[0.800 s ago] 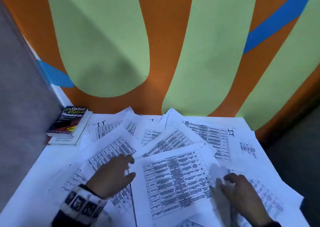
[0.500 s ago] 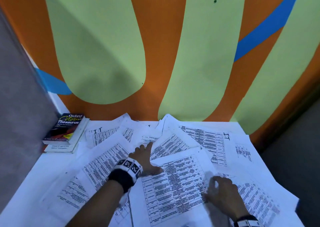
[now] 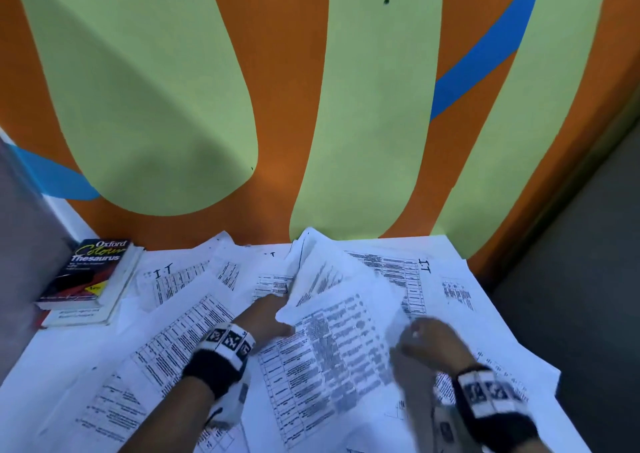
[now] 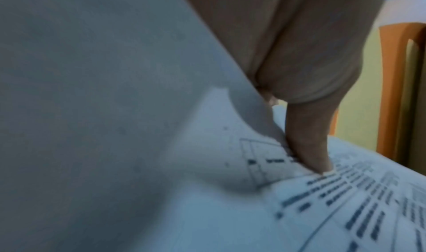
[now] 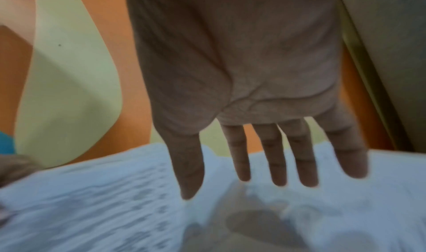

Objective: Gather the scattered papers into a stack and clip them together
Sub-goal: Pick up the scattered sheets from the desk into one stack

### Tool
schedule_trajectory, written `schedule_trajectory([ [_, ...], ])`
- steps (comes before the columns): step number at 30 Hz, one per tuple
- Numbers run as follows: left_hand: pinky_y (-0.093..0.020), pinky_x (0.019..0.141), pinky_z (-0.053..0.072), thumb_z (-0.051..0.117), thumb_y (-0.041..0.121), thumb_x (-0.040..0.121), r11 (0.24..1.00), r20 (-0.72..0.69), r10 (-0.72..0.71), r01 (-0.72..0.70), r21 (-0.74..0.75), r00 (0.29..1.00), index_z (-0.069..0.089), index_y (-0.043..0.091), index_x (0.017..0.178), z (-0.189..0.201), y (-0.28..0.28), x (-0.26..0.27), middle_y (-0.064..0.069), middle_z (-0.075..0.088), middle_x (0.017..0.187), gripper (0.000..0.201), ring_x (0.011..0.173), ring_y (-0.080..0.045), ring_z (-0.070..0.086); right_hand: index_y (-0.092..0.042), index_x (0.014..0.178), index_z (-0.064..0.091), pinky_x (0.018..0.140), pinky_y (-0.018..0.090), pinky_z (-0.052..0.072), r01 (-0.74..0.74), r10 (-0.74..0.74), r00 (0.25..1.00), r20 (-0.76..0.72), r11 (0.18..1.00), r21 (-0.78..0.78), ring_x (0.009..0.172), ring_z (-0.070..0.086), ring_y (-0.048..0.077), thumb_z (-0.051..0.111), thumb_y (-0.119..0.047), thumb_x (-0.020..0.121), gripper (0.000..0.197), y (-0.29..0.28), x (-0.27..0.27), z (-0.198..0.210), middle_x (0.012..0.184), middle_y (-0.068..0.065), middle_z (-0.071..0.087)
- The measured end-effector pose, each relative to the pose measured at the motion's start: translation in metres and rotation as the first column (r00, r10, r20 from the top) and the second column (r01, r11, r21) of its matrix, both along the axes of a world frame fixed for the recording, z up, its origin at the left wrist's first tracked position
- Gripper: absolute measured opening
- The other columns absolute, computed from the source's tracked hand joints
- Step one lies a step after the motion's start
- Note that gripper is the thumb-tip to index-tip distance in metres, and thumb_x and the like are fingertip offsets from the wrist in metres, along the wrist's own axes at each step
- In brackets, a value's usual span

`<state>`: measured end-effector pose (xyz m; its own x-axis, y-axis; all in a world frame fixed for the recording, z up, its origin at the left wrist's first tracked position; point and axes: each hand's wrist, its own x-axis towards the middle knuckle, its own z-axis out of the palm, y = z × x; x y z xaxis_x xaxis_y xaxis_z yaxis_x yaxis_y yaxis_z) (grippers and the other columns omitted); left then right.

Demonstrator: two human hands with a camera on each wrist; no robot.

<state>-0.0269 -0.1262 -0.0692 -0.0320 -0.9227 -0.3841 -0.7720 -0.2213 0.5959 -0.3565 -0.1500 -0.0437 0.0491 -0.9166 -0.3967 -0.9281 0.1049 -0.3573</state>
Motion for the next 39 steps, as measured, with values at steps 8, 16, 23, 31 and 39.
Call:
schedule_trajectory([
  [8,-0.023,0.079,0.042,0.063,0.015,0.088,0.923,-0.239,0.303,-0.347,-0.166,0.922,0.051,0.009,0.129,0.029,0.045,0.032,0.003,0.056,0.113,0.043,0.101,-0.016,0.054,-0.02,0.139,0.041,0.103,0.051,0.04,-0.195,0.168,0.971,-0.17,0.968,-0.157,0.131,0.039,0.032,0.071,-0.034,0.079,0.068,-0.137,0.013,0.025,0.145,0.009,0.041],
  [16,-0.011,0.058,0.034,0.052,0.013,0.094,0.863,-0.189,0.475,-0.497,-0.094,0.86,0.05,0.005,0.13,-0.007,0.072,0.038,-0.011,0.061,0.114,0.036,0.092,-0.02,0.054,-0.03,0.151,0.011,0.108,0.061,0.026,-0.396,0.383,0.867,-0.318,0.918,0.025,0.145,0.012,0.033,0.082,-0.049,0.063,0.115,-0.172,0.055,-0.013,0.157,0.004,0.018],
  [23,-0.024,0.079,0.046,0.053,0.012,0.094,0.839,-0.198,0.512,-0.536,-0.094,0.836,0.049,0.005,0.131,-0.015,0.07,0.039,-0.013,0.061,0.121,0.038,0.101,-0.023,0.058,-0.032,0.15,0.009,0.103,0.064,0.03,-0.412,0.4,0.853,-0.336,0.91,0.038,0.14,0.018,0.036,0.087,-0.056,0.046,0.132,-0.185,0.058,-0.022,0.15,0.011,0.023],
  [31,-0.023,0.076,0.04,0.052,0.012,0.094,0.837,-0.206,0.518,-0.541,-0.08,0.831,0.051,0.006,0.128,-0.017,0.073,0.037,-0.005,0.06,0.108,0.035,0.095,-0.02,0.056,-0.017,0.123,0.057,0.098,0.047,0.042,-0.351,0.312,0.909,-0.275,0.93,-0.105,0.115,0.055,0.031,0.079,-0.03,0.072,0.056,-0.202,0.055,-0.008,0.127,0.01,0.059],
  [39,-0.021,0.058,0.042,0.053,0.014,0.092,0.836,-0.176,0.523,-0.542,-0.086,0.834,0.057,0.011,0.113,-0.022,0.071,0.042,-0.005,0.064,0.092,0.021,0.076,-0.015,0.059,-0.018,0.106,0.073,0.072,0.037,0.056,-0.367,0.295,0.927,-0.231,0.832,-0.415,0.089,0.066,0.032,0.052,0.002,0.084,0.037,-0.196,0.031,0.024,0.105,0.01,0.073],
])
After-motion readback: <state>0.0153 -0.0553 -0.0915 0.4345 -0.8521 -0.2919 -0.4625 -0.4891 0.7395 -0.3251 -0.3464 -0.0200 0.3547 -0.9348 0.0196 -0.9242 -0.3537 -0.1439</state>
